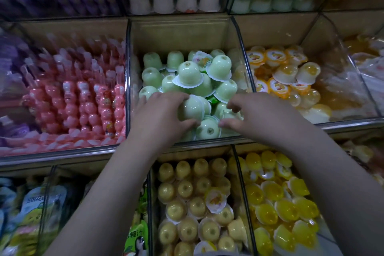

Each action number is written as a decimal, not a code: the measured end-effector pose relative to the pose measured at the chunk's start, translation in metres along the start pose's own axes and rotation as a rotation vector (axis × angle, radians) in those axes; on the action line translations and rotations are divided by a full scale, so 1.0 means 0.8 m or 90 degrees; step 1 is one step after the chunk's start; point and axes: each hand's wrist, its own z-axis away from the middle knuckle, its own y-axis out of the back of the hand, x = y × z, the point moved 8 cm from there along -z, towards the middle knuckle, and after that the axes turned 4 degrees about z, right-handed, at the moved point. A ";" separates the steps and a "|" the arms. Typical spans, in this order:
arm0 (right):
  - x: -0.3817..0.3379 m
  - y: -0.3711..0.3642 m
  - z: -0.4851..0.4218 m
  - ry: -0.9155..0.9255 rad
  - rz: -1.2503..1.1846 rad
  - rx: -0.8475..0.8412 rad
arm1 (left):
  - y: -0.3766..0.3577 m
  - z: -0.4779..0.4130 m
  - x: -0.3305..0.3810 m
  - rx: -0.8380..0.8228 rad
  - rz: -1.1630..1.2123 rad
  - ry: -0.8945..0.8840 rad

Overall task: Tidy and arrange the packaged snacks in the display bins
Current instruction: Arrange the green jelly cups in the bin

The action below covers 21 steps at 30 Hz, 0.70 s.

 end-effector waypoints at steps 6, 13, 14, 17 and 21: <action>-0.003 -0.007 0.002 -0.004 0.026 -0.058 | 0.001 -0.001 0.013 0.001 -0.025 0.005; -0.008 -0.004 -0.001 0.008 0.032 -0.043 | 0.015 -0.002 0.018 0.063 0.095 0.030; -0.009 -0.003 -0.001 0.013 0.029 -0.042 | 0.012 -0.004 0.017 0.046 0.097 0.033; -0.011 -0.004 0.000 0.019 0.014 -0.037 | -0.001 -0.010 0.016 -0.002 0.104 0.028; -0.008 -0.001 0.003 0.009 -0.106 -0.002 | -0.003 -0.016 0.012 0.013 0.132 0.025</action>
